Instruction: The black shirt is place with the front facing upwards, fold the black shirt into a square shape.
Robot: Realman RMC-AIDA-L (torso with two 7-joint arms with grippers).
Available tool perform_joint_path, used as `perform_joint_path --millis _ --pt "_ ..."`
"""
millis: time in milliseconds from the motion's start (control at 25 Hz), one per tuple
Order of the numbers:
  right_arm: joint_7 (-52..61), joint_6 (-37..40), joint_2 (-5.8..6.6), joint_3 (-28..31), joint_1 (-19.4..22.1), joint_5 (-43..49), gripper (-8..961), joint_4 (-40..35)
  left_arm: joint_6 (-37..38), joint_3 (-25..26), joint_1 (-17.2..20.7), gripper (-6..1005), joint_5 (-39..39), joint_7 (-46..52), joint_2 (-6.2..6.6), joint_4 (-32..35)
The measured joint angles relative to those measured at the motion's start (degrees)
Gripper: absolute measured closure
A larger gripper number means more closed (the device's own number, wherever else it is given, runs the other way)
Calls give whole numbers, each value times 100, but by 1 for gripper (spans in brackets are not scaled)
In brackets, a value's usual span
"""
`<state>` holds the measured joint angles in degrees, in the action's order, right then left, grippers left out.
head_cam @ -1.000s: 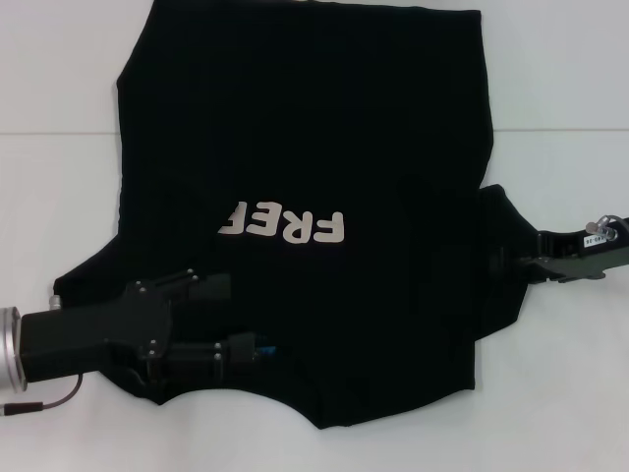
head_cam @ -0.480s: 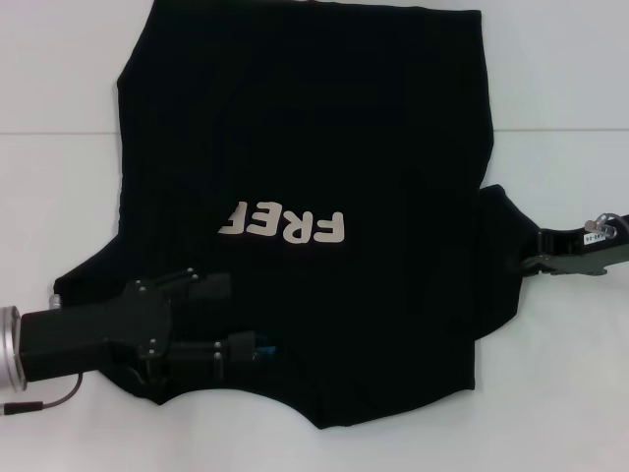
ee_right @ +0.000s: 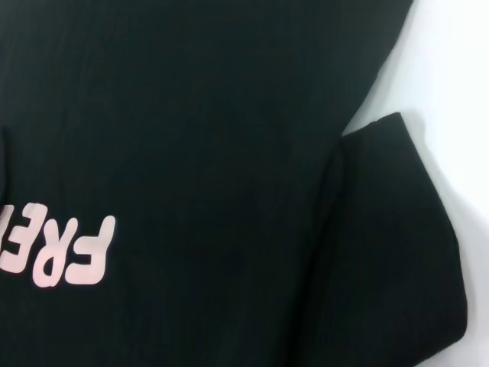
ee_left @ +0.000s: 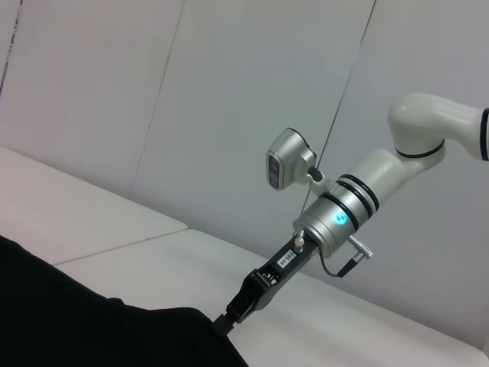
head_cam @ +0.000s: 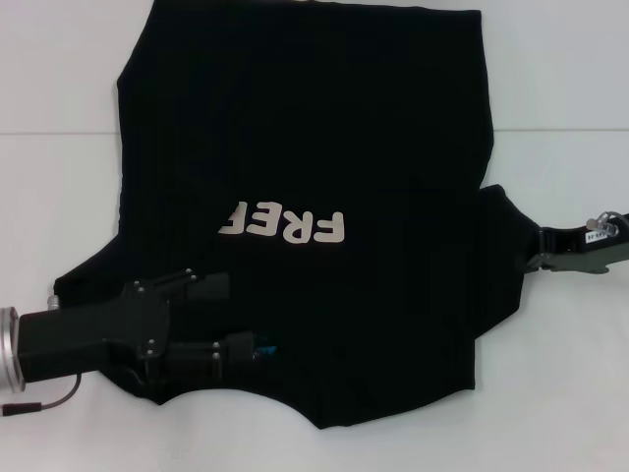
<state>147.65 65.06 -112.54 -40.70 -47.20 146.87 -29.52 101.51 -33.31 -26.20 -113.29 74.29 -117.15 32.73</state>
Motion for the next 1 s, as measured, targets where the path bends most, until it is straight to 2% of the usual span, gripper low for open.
perform_joint_path --millis 280,720,1000 --pt "-38 9 58 45 77 -27 950 -110 -7 0 1 50 -7 16 1 3" --pt "-53 624 146 230 433 -255 949 -946 -30 -1 10 49 -37 32 9 6" --pt "-207 837 103 171 231 -265 950 -1055 -36 0 12 49 -45 39 9 6"
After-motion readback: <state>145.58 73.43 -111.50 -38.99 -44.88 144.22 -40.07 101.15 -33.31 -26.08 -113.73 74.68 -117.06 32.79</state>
